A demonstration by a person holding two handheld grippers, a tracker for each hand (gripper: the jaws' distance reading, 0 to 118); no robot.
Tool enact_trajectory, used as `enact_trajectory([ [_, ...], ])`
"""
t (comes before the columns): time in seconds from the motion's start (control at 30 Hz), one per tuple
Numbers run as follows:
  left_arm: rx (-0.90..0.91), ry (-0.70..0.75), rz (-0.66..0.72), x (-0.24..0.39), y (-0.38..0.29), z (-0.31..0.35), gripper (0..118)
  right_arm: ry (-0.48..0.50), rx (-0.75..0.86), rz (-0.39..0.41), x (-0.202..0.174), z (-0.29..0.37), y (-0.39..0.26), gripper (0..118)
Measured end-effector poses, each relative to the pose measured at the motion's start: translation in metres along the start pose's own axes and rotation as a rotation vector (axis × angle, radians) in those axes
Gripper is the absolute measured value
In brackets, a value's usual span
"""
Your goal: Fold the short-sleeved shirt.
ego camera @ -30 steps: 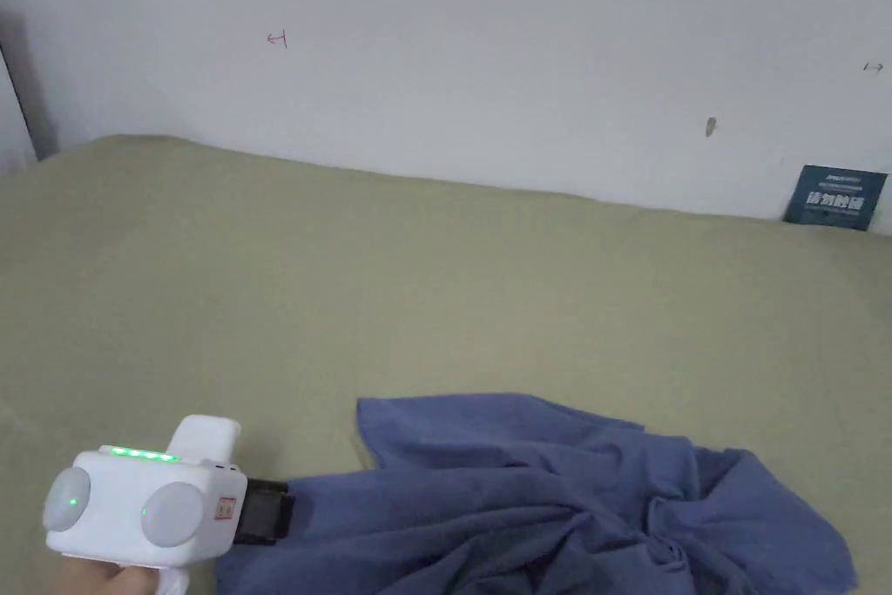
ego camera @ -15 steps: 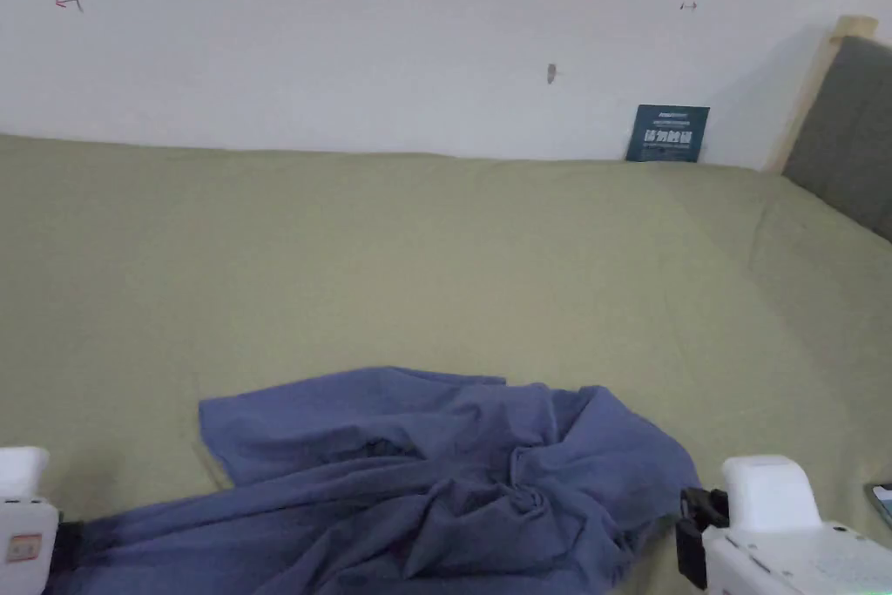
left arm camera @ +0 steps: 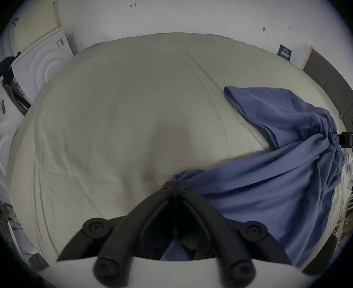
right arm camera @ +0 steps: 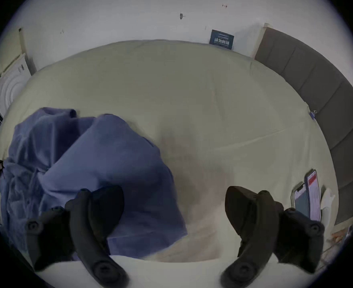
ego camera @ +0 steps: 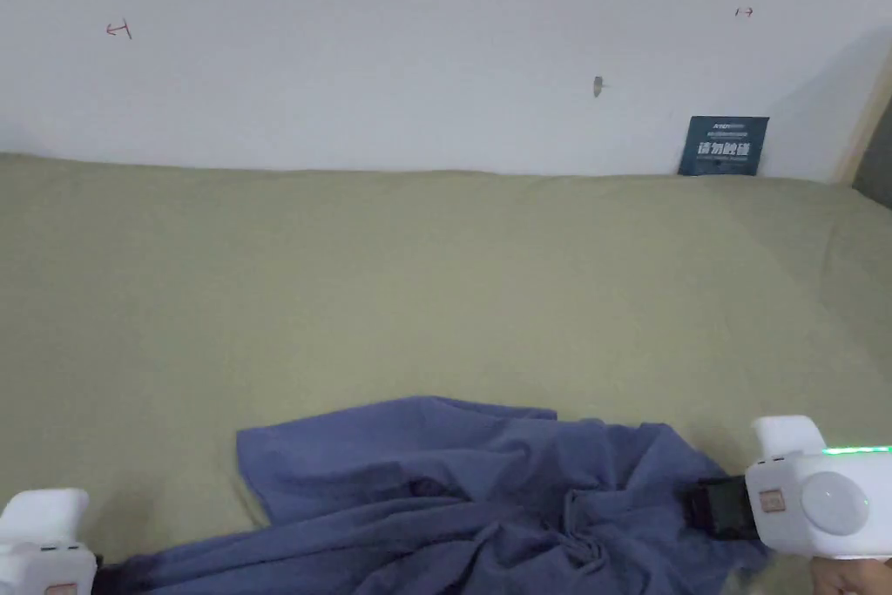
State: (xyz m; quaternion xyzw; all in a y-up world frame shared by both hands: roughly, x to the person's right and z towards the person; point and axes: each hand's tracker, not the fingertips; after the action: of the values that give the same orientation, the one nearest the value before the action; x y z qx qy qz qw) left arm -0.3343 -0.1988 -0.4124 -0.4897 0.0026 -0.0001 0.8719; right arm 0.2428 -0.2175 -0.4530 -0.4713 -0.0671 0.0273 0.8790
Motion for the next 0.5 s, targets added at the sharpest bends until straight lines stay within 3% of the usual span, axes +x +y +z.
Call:
enact_trajectory([
  [0.03,0.000,-0.001,0.000,-0.009,0.004,-0.008,1,-0.004,-0.006,0.002,0.001,-0.002,-0.002,105],
  [0.07,0.001,-0.001,-0.001,-0.010,0.004,-0.007,1,0.004,-0.007,0.000,-0.001,0.004,-0.002,98],
  [0.1,0.002,-0.001,0.001,-0.009,0.005,-0.005,1,0.040,-0.006,-0.015,0.001,0.008,-0.004,80],
  [0.13,0.001,-0.002,0.006,-0.010,0.006,-0.001,1,0.055,0.017,-0.050,0.000,0.017,-0.005,49],
  [0.17,0.012,0.001,0.021,-0.012,0.005,0.002,1,0.023,0.060,-0.048,-0.003,0.026,-0.007,1],
  [0.33,0.118,0.023,0.051,-0.027,0.019,0.059,1,0.022,0.171,-0.030,0.015,0.093,0.011,1],
  [0.5,0.255,0.066,0.052,-0.045,0.039,0.143,1,0.067,0.304,-0.076,0.040,0.180,0.034,1],
])
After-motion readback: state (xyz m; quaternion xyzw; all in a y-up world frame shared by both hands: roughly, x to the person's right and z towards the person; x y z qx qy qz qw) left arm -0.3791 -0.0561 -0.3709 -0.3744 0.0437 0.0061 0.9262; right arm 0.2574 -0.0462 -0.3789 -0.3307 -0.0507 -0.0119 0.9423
